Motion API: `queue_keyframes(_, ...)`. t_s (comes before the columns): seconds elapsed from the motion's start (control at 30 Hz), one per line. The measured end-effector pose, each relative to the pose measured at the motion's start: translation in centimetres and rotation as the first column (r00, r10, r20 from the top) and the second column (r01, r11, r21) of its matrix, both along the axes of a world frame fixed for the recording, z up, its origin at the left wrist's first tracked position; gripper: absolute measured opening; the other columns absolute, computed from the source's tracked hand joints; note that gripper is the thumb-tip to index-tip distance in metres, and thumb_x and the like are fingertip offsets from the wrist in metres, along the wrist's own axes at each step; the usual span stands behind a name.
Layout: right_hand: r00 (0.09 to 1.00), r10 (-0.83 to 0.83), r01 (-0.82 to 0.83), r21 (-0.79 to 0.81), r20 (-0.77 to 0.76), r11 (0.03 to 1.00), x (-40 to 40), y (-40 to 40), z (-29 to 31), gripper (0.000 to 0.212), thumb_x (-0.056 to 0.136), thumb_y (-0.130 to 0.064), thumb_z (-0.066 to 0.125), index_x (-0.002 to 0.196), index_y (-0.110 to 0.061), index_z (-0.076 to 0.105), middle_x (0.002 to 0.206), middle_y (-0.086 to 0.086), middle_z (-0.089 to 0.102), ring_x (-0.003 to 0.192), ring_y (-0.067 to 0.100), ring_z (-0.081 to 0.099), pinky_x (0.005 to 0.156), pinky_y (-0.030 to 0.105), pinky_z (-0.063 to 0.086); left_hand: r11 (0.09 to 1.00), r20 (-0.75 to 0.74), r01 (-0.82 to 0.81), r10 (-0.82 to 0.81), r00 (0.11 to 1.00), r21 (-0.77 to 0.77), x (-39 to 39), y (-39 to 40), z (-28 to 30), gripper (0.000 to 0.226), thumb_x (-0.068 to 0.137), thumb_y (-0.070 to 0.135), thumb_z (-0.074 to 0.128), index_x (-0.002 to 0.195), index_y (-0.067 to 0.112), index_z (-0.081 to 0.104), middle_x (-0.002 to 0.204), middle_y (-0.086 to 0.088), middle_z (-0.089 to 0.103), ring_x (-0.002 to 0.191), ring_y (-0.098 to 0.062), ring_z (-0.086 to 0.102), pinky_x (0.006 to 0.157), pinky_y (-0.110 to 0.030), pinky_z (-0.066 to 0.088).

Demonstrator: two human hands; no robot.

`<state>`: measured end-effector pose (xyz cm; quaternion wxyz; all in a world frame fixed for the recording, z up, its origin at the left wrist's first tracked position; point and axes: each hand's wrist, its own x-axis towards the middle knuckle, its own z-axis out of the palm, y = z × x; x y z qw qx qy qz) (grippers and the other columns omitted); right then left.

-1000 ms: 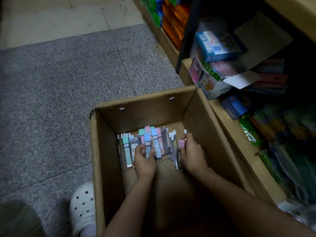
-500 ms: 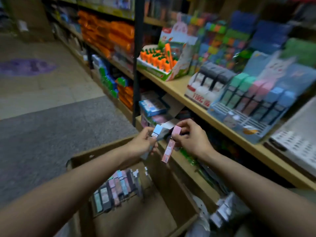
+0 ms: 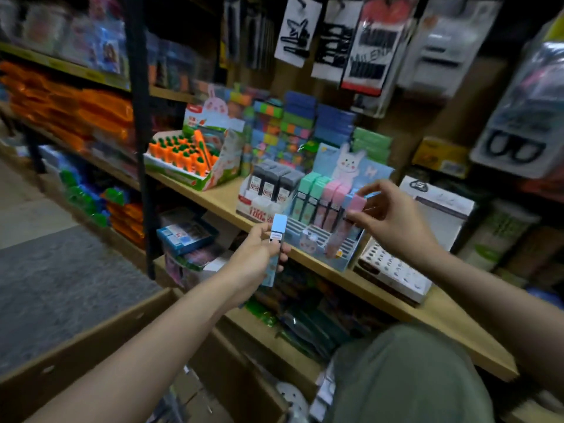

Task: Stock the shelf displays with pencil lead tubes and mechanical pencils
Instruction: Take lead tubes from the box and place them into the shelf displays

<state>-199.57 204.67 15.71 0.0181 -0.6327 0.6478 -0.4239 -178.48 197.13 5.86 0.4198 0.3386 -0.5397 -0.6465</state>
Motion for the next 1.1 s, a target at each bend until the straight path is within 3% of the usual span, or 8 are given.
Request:
queue_keyframes(0.07,0.995,-0.089,0.086,-0.068,-0.039,0.994,-1.6,0.0,1.2,0.029,0.079,-0.022,0.081,0.093,-0.028,0.056,0.072,-0.013,0.064,0.067,-0.008,0.063,0.054,0.007,0.045,0.999,0.01,0.026,-0.026,1.0,-0.026,-0.6,-0.1,0.2,0.033,0.101,0.004,0.038,0.11,0.035,0.046,0.086,0.0,0.065,0.077,-0.012,0.06,0.069,-0.028,0.05)
queue_keyframes(0.2,0.982,-0.163,0.155,-0.081,-0.096,0.985,-2.7,-1.4,1.3,0.028,0.081,-0.018,0.078,0.091,-0.029,0.054,0.08,-0.014,0.063,0.07,-0.013,0.06,0.052,0.004,0.044,0.997,0.03,0.069,-0.068,0.997,-0.044,-1.1,-0.3,0.1,0.042,0.098,-0.004,0.04,0.105,0.037,0.045,0.092,-0.001,0.065,0.08,-0.009,0.061,0.072,-0.024,0.052)
queue_keyframes(0.37,0.942,-0.204,0.187,-0.086,-0.266,0.979,-2.5,-3.8,0.7,0.022,0.082,-0.011,0.075,0.094,-0.017,0.058,0.09,-0.004,0.063,0.072,-0.001,0.061,0.066,0.03,0.058,0.992,0.022,0.105,-0.104,0.994,-0.075,-1.3,-0.6,0.0,0.043,0.098,-0.003,0.046,0.116,0.037,0.045,0.106,-0.006,0.066,0.094,-0.014,0.066,0.087,-0.032,0.055)
queue_keyframes(0.6,0.926,-0.221,0.218,-0.043,-0.305,0.975,-3.6,-4.5,0.0,0.023,0.082,-0.011,0.076,0.094,-0.017,0.058,0.093,0.001,0.064,0.076,0.008,0.061,0.069,0.03,0.056,0.997,0.001,0.059,-0.059,0.998,-0.051,-0.8,-1.9,-0.7,0.043,0.096,-0.002,0.05,0.12,0.035,0.05,0.11,-0.011,0.065,0.095,-0.014,0.07,0.088,-0.033,0.056)
queue_keyframes(0.8,0.96,-0.198,0.195,-0.038,-0.197,0.98,-2.7,-4.7,0.7,0.024,0.082,-0.018,0.076,0.093,-0.024,0.056,0.092,-0.009,0.06,0.074,-0.004,0.059,0.049,0.008,0.044,1.0,-0.083,0.015,-0.013,0.997,0.02,-0.6,-2.6,-0.9,0.044,0.095,-0.004,0.052,0.116,0.035,0.054,0.103,-0.01,0.066,0.092,-0.016,0.069,0.092,-0.039,0.055)
queue_keyframes(0.9,0.972,-0.174,0.165,-0.068,-0.158,0.984,-1.4,-5.6,0.8,0.024,0.082,-0.017,0.077,0.093,-0.02,0.056,0.099,-0.006,0.062,0.076,0.004,0.064,0.059,0.018,0.051,0.999,-0.096,-0.014,0.019,0.995,0.052,-0.4,-3.0,-0.8,0.044,0.095,-0.004,0.052,0.127,0.026,0.051,0.103,-0.009,0.067,0.096,-0.02,0.066,0.097,-0.046,0.052)
queue_keyframes(1.0,0.966,-0.167,0.162,-0.041,-0.198,0.986,-0.3,-6.8,0.2,0.023,0.082,-0.016,0.077,0.096,-0.015,0.058,0.101,0.0,0.063,0.081,0.017,0.066,0.07,0.036,0.057,0.996,-0.111,-0.044,0.053,0.992,0.082,-0.2,-3.2,-0.7,0.042,0.094,-0.004,0.053,0.124,0.025,0.052,0.107,-0.009,0.067,0.103,-0.022,0.065,0.099,-0.047,0.05)
queue_keyframes(1.1,0.968,-0.135,0.133,-0.024,-0.212,0.991,0.4,-7.6,-0.5,0.022,0.083,-0.014,0.076,0.096,-0.014,0.058,0.099,0.003,0.064,0.084,0.02,0.066,0.077,0.043,0.057,0.996,-0.111,-0.045,0.054,0.992,0.083,0.0,-3.2,-0.6,0.038,0.094,-0.003,0.055,0.117,0.028,0.055,0.11,-0.009,0.066,0.105,-0.023,0.064,0.101,-0.048,0.048)
